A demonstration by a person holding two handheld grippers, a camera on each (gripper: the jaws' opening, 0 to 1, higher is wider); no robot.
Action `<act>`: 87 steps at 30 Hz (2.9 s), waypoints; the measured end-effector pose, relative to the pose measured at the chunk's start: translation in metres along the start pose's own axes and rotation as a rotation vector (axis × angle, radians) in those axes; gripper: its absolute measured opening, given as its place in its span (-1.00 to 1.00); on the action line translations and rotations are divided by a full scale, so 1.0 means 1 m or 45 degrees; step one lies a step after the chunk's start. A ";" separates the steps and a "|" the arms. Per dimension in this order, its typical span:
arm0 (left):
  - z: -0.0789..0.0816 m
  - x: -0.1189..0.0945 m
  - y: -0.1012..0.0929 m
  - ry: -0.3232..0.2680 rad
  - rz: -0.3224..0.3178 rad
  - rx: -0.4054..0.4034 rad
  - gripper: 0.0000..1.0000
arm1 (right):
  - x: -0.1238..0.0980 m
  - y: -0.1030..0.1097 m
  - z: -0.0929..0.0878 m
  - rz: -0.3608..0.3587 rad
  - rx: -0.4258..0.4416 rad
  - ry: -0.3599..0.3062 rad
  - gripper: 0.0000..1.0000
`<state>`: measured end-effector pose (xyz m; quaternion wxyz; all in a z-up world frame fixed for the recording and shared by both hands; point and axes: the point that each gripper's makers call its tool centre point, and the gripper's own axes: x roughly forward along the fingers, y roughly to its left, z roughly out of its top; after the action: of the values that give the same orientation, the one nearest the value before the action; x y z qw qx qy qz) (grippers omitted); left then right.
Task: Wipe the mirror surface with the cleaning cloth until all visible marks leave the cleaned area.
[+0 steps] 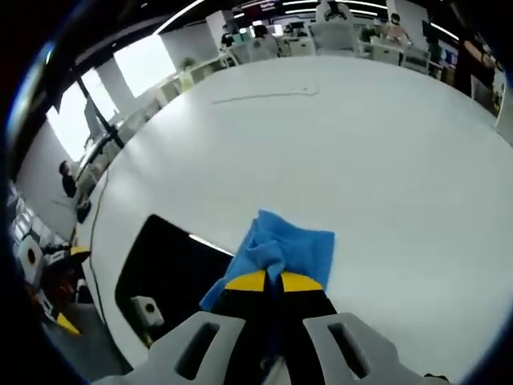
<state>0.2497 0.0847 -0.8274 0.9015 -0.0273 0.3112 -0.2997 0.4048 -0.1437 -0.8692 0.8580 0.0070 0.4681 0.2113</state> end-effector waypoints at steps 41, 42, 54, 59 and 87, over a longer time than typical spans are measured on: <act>0.001 -0.001 0.003 -0.013 0.011 -0.005 0.98 | -0.051 -0.017 0.037 -0.047 0.028 -0.174 -0.99; 0.001 -0.001 0.003 -0.014 0.012 -0.006 0.98 | -0.053 -0.021 0.037 -0.053 0.025 -0.178 -0.99; 0.000 -0.001 0.002 -0.007 0.012 0.001 0.98 | -0.091 -0.063 0.018 -0.122 0.032 -0.145 -0.99; 0.000 -0.001 0.002 -0.004 0.009 0.006 0.98 | -0.098 -0.073 0.012 -0.143 0.052 -0.142 -0.99; -0.003 0.000 0.001 0.018 0.003 0.017 0.98 | -0.041 -0.092 -0.038 -0.194 -0.040 -0.048 -0.89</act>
<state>0.2489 0.0863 -0.8297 0.8997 -0.0189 0.3157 -0.3009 0.3874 -0.2495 -0.8766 0.8803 -0.0383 0.4475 0.1525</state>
